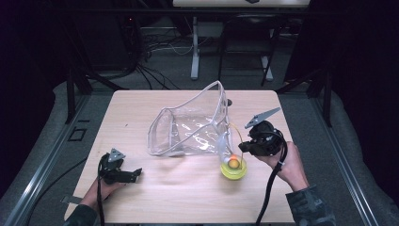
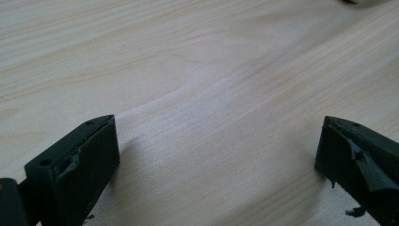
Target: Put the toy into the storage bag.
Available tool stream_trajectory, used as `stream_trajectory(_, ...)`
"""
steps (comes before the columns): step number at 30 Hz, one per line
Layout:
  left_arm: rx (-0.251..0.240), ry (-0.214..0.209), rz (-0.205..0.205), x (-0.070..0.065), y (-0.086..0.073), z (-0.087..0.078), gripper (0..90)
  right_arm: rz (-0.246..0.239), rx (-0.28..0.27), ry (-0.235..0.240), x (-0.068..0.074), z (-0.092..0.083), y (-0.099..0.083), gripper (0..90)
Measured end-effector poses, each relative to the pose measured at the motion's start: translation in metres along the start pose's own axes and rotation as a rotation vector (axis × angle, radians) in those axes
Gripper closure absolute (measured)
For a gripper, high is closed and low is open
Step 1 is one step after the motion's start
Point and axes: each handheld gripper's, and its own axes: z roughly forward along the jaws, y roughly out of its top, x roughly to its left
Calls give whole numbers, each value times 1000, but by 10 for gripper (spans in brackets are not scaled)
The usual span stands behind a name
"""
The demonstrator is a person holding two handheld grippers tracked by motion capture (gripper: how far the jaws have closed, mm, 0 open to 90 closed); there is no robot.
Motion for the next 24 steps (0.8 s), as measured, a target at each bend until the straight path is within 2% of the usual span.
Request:
stream_trajectory(18, 0, 3, -4, -1, 0, 0, 2, 61, -20, -48, -21, -16, -4, 882)
stream_trajectory(24, -1, 3, -4, -1, 0, 0, 1, 73, -32, -58, -32, -25, 2, 884)
